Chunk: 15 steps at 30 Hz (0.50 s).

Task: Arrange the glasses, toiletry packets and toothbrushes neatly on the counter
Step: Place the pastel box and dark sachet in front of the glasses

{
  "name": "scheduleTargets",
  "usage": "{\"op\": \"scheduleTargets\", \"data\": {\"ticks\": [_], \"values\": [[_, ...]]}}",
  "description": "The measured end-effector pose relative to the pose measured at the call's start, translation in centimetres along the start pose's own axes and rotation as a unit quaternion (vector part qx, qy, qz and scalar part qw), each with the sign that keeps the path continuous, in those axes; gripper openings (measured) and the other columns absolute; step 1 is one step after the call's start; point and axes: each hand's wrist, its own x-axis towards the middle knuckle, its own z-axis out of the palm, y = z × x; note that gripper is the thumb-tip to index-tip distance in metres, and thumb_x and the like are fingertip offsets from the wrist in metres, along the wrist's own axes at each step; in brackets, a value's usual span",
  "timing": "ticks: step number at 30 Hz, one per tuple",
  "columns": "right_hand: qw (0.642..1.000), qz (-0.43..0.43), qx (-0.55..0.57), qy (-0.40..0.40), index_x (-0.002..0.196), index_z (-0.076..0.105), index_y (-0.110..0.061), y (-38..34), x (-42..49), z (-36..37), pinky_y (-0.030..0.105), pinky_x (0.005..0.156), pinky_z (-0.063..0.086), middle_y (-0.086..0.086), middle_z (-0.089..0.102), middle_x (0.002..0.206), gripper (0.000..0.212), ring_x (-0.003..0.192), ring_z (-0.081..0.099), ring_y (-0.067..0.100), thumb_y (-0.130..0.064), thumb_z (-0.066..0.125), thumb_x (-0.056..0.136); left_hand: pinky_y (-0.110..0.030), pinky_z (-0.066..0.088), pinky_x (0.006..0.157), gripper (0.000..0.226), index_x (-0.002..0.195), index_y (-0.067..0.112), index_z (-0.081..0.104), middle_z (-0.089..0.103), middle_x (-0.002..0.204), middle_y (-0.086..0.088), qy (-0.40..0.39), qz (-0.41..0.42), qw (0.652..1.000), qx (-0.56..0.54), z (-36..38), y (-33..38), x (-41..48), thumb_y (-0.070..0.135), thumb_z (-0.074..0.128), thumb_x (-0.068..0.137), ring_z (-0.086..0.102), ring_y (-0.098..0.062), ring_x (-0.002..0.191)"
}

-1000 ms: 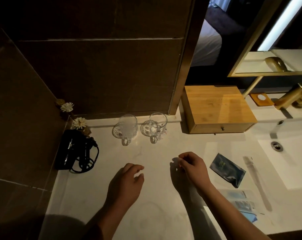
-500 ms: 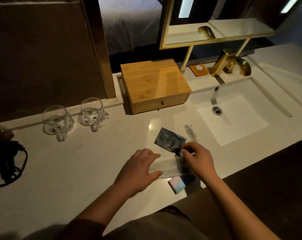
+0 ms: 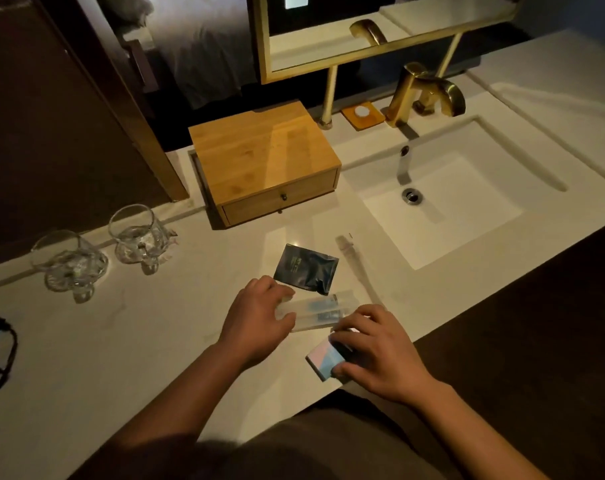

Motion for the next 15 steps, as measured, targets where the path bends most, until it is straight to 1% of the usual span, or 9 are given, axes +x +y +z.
{"op": "scheduleTargets", "data": {"ticks": [2,3,5,7,9,10,12,15], "values": [[1.000,0.000,-0.019,-0.017,0.126,0.060,-0.037,0.2,-0.1,0.4,0.027,0.089,0.036,-0.016,0.060,0.128,0.055,0.114,0.045,0.016,-0.062,0.064,0.078,-0.032,0.055,0.090,0.049,0.130,0.038,0.051,0.048,0.119,0.011,0.028,0.023,0.999,0.018,-0.2,0.3,1.3,0.040,0.065,0.084,0.048,-0.011,0.108],[0.999,0.003,-0.023,-0.027,0.130,0.057,-0.038,0.4,-0.1,0.5,0.026,0.089,0.035,-0.017,0.059,0.131,0.058,0.115,0.043,0.015,-0.061,0.064,0.077,-0.034,0.052,0.095,0.054,0.134,0.039,0.046,0.046,0.126,0.011,0.032,0.042,0.998,0.039,-0.3,0.5,2.2,0.038,0.065,0.084,0.046,-0.013,0.115],[0.999,0.005,-0.020,-0.035,0.132,0.053,-0.038,0.7,-0.2,0.6,0.027,0.090,0.038,-0.017,0.058,0.131,0.061,0.114,0.043,0.015,-0.061,0.064,0.077,-0.039,0.042,0.109,0.066,0.144,0.038,0.038,0.040,0.146,0.007,-0.001,0.078,0.994,0.076,-0.7,0.9,4.2,0.036,0.066,0.084,0.037,-0.017,0.133],[1.000,0.006,-0.014,-0.020,0.131,0.054,-0.036,1.0,-0.5,0.5,0.029,0.089,0.046,-0.016,0.061,0.125,0.058,0.112,0.046,0.015,-0.059,0.065,0.078,-0.043,0.034,0.115,0.074,0.148,0.037,0.034,0.034,0.157,0.003,-0.062,0.110,0.987,0.102,-1.2,1.2,6.2,0.036,0.068,0.082,0.027,-0.021,0.143],[1.000,0.010,0.006,0.016,0.128,0.058,-0.032,1.1,-0.8,0.2,0.033,0.083,0.052,-0.012,0.064,0.120,0.055,0.108,0.051,0.016,-0.059,0.065,0.081,-0.045,0.034,0.114,0.079,0.149,0.036,0.033,0.034,0.158,0.001,-0.109,0.123,0.979,0.125,-1.6,1.2,7.7,0.037,0.069,0.079,0.029,-0.025,0.142],[0.999,0.012,0.024,0.041,0.126,0.060,-0.029,1.2,-1.0,0.1,0.034,0.080,0.053,-0.010,0.065,0.118,0.053,0.104,0.054,0.016,-0.059,0.065,0.083,-0.045,0.036,0.112,0.080,0.149,0.036,0.032,0.036,0.157,0.000,-0.119,0.124,0.976,0.135,-1.7,1.1,8.2,0.037,0.069,0.079,0.032,-0.026,0.139],[0.994,0.030,0.055,0.090,0.124,0.063,-0.025,1.3,-1.2,-0.1,0.033,0.077,0.053,-0.006,0.067,0.114,0.051,0.100,0.057,0.016,-0.059,0.062,0.086,-0.044,0.039,0.107,0.081,0.149,0.035,0.032,0.040,0.154,0.001,-0.121,0.128,0.974,0.142,-1.9,1.0,8.7,0.039,0.071,0.078,0.036,-0.026,0.133],[0.984,0.104,0.075,0.124,0.122,0.065,-0.023,1.3,-0.8,-0.6,0.029,0.078,0.051,-0.004,0.068,0.113,0.054,0.101,0.056,0.016,-0.059,0.060,0.083,-0.043,0.045,0.101,0.082,0.149,0.034,0.032,0.041,0.151,0.002,-0.115,0.133,0.974,0.143,-2.1,0.9,9.1,0.043,0.071,0.078,0.037,-0.024,0.128]]}}
